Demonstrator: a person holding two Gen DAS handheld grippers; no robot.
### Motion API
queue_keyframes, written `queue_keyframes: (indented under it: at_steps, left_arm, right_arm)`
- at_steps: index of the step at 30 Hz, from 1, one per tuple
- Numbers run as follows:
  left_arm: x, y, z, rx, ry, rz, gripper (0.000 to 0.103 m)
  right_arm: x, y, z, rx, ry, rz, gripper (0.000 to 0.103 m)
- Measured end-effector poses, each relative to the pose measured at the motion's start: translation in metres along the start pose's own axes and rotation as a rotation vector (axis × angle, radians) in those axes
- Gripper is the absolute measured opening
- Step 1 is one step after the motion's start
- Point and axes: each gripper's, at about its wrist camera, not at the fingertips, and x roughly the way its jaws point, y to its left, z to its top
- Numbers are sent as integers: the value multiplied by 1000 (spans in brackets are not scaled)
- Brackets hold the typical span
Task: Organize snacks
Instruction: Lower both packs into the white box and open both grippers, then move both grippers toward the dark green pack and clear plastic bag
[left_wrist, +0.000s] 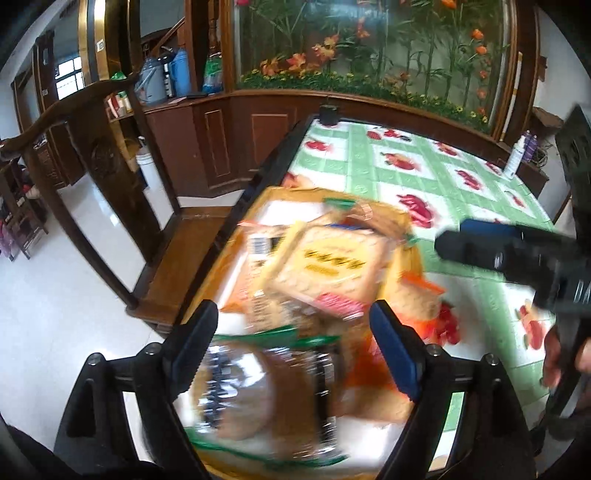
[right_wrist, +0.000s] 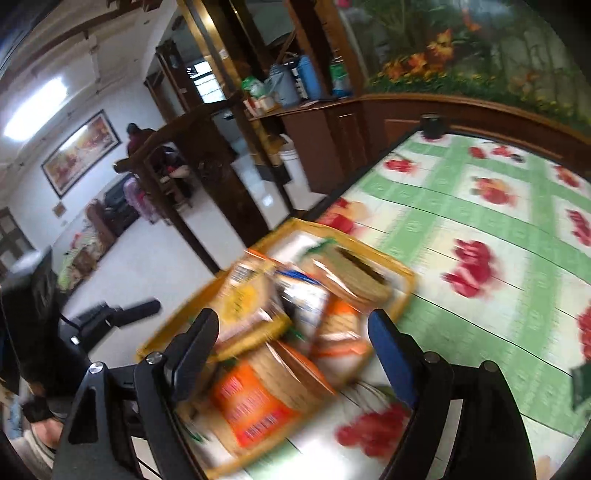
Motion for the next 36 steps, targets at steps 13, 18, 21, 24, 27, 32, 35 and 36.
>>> queue_keyframes:
  at_steps: [13,18,21,24,27,32,35,36]
  left_arm:
    - [18,-89,19,96,-37,-66,87]
    - [29,-119,21,131,-24,-89,87]
    - [33,-133,21,146,-23,-106,87]
    - [38,-145,20,163,-13,-119,87]
    - [43,-158,19,181,-9,-123,87]
    - [50,-167,17,185,7,-139,87]
    - [54,-170,15,184,14,-138,87]
    - [56,-170,15,181,17,-140,87]
  right_arm:
    - [-59,-64,-33,112,-83,-168,83]
    - [-72,-81,-44,130,-88,-225,83]
    - [-79,-89,-50,129,-88,-275,83]
    - [-89,-102,-58,156,-96,-301,83]
    - [-99,-116,-66,197,-97,-313,83]
    - [-107,-130,-75,236,-87,-335,83]
    - [-110,-134,-80,247,-89,-330,83]
    - [-110,-134,-81,247,-88,-330,83]
